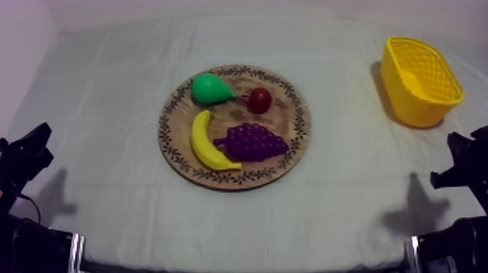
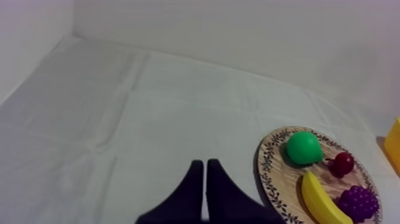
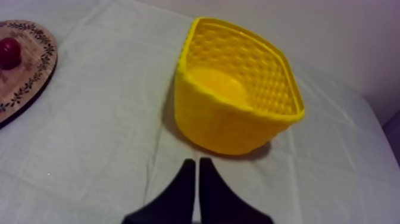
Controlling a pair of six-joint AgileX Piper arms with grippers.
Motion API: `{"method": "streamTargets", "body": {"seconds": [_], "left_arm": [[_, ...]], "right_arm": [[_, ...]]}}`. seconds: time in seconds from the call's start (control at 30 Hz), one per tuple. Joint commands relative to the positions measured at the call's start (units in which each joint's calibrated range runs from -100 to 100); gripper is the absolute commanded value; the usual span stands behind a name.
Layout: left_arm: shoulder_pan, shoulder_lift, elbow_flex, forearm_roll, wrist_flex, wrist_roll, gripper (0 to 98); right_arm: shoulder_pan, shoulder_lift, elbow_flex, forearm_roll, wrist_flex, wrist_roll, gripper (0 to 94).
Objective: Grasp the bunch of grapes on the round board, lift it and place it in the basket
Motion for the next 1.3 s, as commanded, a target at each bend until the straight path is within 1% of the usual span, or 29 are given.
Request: {"method": "streamTargets", "body": {"seconds": [0.0, 0.9, 1.07, 1.2, 1.27], "left_arm": [[0.00, 0.00, -0.03, -0.03, -0.05, 0.01, 0.1], [0.00, 0.00, -0.03, -0.03, -0.05, 0.01, 0.1], [0.00, 0.00, -0.03, -0.03, -0.05, 0.01, 0.1], [0.00, 0.00, -0.03, -0.03, -0.05, 0.01, 0.1], [0.00, 0.00, -0.03, -0.03, -0.05, 0.01, 0.1]], "right_arm": [[0.01, -0.02, 0.04, -0.02, -0.03, 0.00, 0.3], [0.01, -0.02, 0.04, -0.01, -0.03, -0.12, 0.3], [0.01, -0.02, -0.01, -0.02, -0.20, -0.97, 0.5], [-0.08, 0.03, -0.63, -0.26, -0.47, -0.06, 0.6], [-0.62, 0.86, -1.58, 0.15, -0.75, -0.13, 0.6]]}}
